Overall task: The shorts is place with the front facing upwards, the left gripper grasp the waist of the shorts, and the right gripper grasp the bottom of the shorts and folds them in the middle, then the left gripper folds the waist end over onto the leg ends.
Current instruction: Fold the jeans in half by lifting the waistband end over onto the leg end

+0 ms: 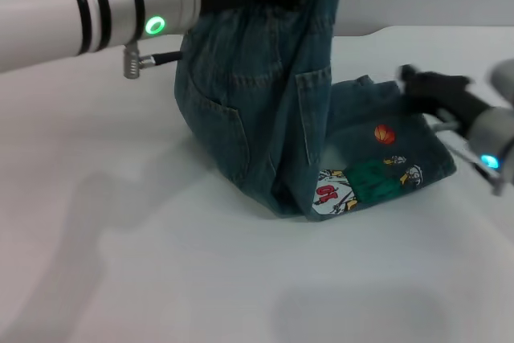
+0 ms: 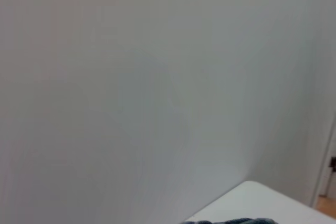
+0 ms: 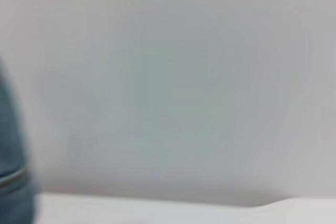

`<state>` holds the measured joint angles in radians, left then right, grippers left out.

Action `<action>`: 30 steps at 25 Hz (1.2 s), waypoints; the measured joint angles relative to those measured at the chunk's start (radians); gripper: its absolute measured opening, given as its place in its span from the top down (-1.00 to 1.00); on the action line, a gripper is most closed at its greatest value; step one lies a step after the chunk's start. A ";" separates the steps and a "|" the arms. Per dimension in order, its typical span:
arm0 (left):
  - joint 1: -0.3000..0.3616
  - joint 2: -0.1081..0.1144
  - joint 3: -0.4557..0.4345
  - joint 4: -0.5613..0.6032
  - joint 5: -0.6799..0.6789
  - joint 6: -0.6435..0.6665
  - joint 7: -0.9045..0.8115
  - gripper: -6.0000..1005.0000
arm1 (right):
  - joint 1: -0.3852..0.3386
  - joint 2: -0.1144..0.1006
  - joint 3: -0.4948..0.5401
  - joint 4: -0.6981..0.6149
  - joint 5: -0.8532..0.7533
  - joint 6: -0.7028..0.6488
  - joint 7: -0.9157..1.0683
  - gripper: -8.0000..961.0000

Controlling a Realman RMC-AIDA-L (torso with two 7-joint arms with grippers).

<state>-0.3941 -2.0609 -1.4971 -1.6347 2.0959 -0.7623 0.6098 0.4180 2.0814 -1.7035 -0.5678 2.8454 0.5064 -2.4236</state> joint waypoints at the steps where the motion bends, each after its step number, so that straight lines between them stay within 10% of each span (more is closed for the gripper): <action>1: 0.000 0.000 0.006 0.008 -0.017 0.008 0.013 0.75 | -0.024 -0.001 0.029 -0.009 0.000 0.020 -0.026 0.98; 13: -0.039 -0.003 0.123 0.120 -0.142 0.093 0.093 0.75 | -0.249 -0.002 0.296 -0.010 0.003 0.261 -0.158 0.99; 30: -0.155 -0.009 0.372 0.332 -0.234 0.333 0.154 0.75 | -0.301 -0.001 0.310 0.020 0.000 0.398 -0.125 0.99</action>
<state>-0.5487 -2.0694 -1.1249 -1.3032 1.8621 -0.4289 0.7634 0.1170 2.0800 -1.3934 -0.5481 2.8454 0.9046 -2.5489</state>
